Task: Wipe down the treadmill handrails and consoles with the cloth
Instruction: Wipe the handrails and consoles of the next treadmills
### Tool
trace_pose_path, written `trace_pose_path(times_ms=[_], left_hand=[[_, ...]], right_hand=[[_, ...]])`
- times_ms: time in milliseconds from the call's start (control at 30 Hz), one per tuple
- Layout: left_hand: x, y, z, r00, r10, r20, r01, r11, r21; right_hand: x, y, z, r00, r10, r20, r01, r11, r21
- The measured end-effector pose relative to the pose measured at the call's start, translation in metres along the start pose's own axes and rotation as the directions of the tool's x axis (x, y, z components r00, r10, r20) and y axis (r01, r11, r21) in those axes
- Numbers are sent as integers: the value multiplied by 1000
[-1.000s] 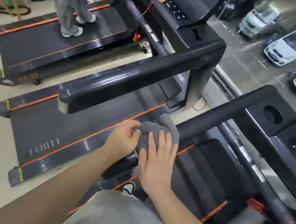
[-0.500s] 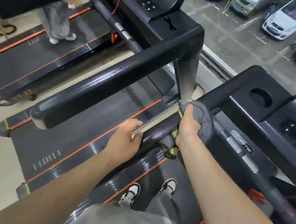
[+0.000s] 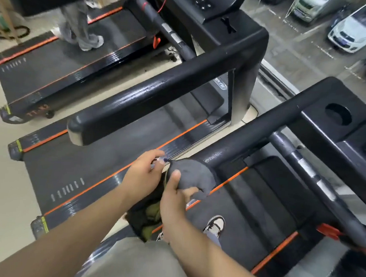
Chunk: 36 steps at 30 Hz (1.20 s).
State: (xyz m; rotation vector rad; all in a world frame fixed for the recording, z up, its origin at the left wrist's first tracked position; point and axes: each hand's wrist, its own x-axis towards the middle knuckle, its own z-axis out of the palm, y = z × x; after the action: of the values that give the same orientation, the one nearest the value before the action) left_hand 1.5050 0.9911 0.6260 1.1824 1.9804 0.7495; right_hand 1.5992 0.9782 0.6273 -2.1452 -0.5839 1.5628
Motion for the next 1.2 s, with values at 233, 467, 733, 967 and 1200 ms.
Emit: trace_pose_path(times_ms=[233, 467, 733, 967, 1200], left_hand=[[-18, -21, -17, 998, -62, 14, 62, 998, -22], [-40, -40, -26, 995, -86, -39, 81, 990, -111], [-53, -68, -49, 970, -189, -150, 157, 967, -199], [-50, -56, -37, 989, -110, -95, 90, 977, -195], [-58, -52, -18, 991, -70, -118, 39, 970, -242]], right_hand=[[70, -71, -50, 986, -19, -164, 50, 982, 183], [40, -31, -20, 988, -26, -152, 63, 967, 247], [-39, 55, 37, 885, 299, 357, -377, 910, 172], [29, -33, -23, 999, -39, 12, 33, 947, 320], [44, -9, -12, 854, -478, -206, 437, 873, -214]])
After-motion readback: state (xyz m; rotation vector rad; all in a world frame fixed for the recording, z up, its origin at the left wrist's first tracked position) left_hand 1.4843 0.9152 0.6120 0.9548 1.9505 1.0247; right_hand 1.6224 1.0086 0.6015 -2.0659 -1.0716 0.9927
